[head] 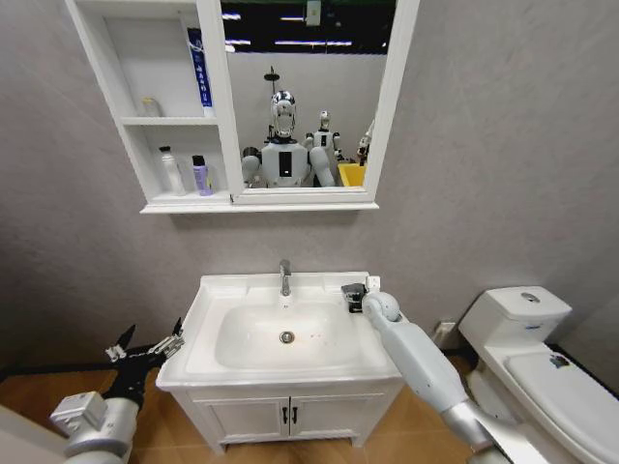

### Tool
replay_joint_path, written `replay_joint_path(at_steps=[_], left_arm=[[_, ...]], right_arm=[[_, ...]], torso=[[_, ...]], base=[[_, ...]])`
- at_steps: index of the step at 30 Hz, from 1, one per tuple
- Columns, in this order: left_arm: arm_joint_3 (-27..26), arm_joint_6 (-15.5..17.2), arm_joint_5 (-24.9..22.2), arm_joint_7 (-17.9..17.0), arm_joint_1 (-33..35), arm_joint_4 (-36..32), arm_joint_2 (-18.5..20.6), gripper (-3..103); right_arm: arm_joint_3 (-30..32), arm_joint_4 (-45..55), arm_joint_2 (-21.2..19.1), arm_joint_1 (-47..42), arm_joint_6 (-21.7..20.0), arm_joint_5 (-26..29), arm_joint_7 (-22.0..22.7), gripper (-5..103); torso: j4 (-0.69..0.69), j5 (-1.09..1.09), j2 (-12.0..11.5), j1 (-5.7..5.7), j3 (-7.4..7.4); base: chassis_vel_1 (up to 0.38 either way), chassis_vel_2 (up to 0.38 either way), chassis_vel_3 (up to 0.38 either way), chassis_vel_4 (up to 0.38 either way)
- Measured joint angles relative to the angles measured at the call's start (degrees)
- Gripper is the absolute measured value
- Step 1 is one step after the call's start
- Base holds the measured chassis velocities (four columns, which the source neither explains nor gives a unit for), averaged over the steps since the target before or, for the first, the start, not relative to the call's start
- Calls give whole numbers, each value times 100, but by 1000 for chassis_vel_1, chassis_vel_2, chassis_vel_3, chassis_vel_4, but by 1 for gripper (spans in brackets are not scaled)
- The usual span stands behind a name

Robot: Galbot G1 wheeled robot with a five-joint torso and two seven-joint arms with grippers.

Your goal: Move facial cleanser and shampoo from washbasin to cabinet, then wipe washbasin with towel.

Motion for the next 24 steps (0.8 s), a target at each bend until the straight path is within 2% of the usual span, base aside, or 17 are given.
replay_joint_path(at_steps=[9,10,13,14,15,16,18,19,23,24], left_arm=[[0,0,0,0,0,0,0,100],[0,0,0,0,0,0,0,100],[0,0,0,0,0,0,0,100],[0,0,0,0,0,0,0,100],[0,0,0,0,0,0,0,100],[0,0,0,0,0,0,0,100],[0,0,0,0,0,0,0,100],[0,0,0,0,0,0,0,100],[0,0,0,0,0,0,0,100],[0,0,0,0,0,0,0,100]], right_arm=[[35,-108,44,-27,4,-50,-76,100],[60,-137,66,-47,6,-128,-110,96],[79,-147,75,-59,7,-160,-119,96],[101,-152,76,-80,9,-187,-125,86],[118,-152,75,-98,16,-205,-132,86],[141,-153,72,-119,32,-229,-142,75],[162,-157,70,-144,50,-270,-160,75],[188,-162,66,-190,65,-348,-220,64],[207,-162,65,-230,76,-385,-247,64],[212,-162,66,-253,84,-394,-256,53]], torso=[[0,0,0,0,0],[0,0,0,0,0],[0,0,0,0,0],[0,0,0,0,0],[0,0,0,0,0],[0,0,0,0,0],[1,0,1,0,0],[0,1,0,0,0],[0,0,0,0,0],[0,0,0,0,0]], base=[[0,0,0,0],[0,0,0,0],[0,0,0,0],[0,0,0,0],[0,0,0,0],[0,0,0,0],[0,0,0,0],[0,0,0,0],[0,0,0,0],[0,0,0,0]])
